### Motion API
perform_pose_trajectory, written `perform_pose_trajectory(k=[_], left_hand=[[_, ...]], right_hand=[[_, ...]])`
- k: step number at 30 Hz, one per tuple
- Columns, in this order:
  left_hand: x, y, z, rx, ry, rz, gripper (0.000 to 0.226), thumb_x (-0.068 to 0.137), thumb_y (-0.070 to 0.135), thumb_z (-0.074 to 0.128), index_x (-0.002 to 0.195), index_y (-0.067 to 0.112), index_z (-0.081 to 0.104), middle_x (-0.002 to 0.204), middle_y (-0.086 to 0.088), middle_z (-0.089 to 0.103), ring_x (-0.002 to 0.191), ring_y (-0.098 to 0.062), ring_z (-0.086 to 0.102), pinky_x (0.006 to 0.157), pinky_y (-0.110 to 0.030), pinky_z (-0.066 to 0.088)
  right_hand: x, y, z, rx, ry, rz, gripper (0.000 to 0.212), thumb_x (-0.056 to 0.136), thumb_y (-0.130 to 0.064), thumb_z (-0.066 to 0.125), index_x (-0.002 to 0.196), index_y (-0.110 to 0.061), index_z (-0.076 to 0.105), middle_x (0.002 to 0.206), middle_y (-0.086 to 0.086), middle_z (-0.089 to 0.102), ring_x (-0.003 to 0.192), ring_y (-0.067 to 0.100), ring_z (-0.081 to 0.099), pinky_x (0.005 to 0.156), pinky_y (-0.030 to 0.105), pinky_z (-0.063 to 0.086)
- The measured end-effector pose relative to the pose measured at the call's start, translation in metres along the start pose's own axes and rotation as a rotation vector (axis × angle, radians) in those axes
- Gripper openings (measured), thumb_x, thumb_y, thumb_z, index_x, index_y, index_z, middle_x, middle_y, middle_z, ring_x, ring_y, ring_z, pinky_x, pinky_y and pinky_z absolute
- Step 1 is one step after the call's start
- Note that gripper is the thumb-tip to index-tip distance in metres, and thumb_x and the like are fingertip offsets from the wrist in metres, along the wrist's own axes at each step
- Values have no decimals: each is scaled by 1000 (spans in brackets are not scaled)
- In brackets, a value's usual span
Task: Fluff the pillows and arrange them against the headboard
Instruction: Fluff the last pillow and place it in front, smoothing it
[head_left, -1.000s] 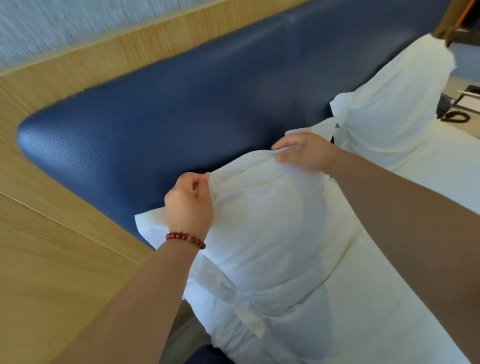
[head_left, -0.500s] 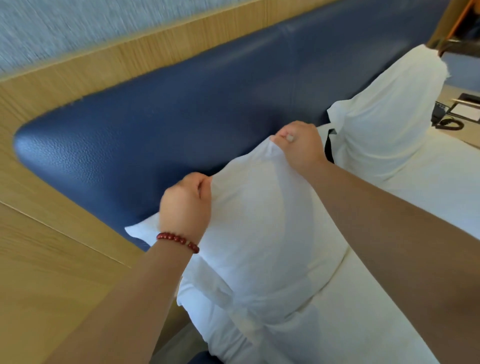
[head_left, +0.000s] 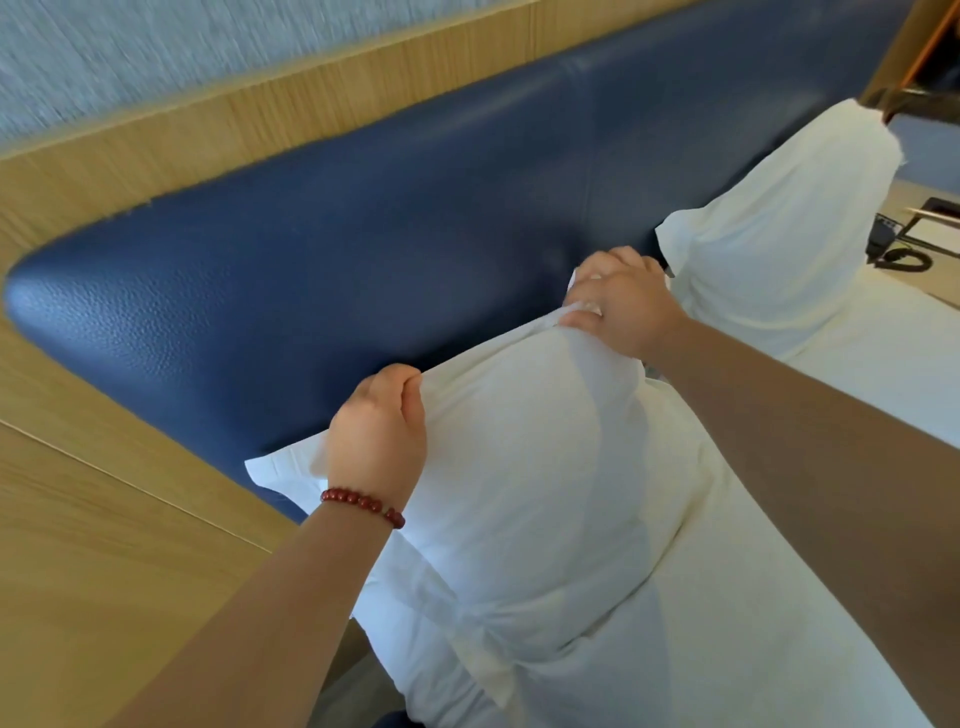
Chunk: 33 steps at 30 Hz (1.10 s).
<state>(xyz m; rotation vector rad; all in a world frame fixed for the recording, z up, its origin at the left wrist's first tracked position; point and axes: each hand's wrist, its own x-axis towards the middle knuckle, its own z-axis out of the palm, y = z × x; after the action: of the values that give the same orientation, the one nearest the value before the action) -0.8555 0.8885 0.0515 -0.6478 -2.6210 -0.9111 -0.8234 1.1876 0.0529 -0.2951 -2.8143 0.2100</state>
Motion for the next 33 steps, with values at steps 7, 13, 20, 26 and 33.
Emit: perform_pose_trajectory(k=[7, 13, 20, 26, 33], left_hand=[[9, 26, 3, -77, -231, -28, 15, 98, 32, 45, 100, 19, 52, 92, 4, 62, 73, -17, 57, 59, -32, 45], [20, 51, 22, 281, -634, -50, 82, 64, 91, 38, 102, 19, 49, 87, 7, 59, 81, -18, 59, 71, -36, 50], [16, 40, 42, 64, -831, -158, 77, 54, 92, 51, 80, 20, 56, 86, 7, 54, 75, -11, 56, 64, -28, 45], [8, 38, 49, 116, -723, -173, 86, 54, 89, 56, 110, 23, 54, 94, 12, 63, 83, -11, 61, 73, -32, 54], [31, 57, 25, -72, -410, -55, 61, 60, 73, 71, 99, 28, 60, 79, 13, 63, 74, -3, 58, 66, -28, 49]], right_hand=[[-2, 2, 3, 314, 177, 78, 14, 90, -27, 66, 84, -19, 77, 119, -7, 64, 123, 25, 45, 105, 45, 33], [-14, 9, 7, 503, 237, 154, 25, 85, -38, 60, 85, -18, 75, 112, -9, 63, 116, 21, 53, 102, 39, 39], [-67, 31, 41, 920, 146, 728, 101, 65, -83, 63, 149, -43, 22, 152, -15, 35, 139, 19, 38, 113, 47, 35], [-77, -4, 65, 871, -100, 899, 101, 62, -95, 43, 129, -20, 50, 117, -2, 59, 111, 25, 54, 103, 45, 39], [-55, -16, 43, 1123, 405, 898, 53, 82, -60, 63, 79, -10, 49, 74, -2, 49, 68, 14, 47, 66, 31, 43]])
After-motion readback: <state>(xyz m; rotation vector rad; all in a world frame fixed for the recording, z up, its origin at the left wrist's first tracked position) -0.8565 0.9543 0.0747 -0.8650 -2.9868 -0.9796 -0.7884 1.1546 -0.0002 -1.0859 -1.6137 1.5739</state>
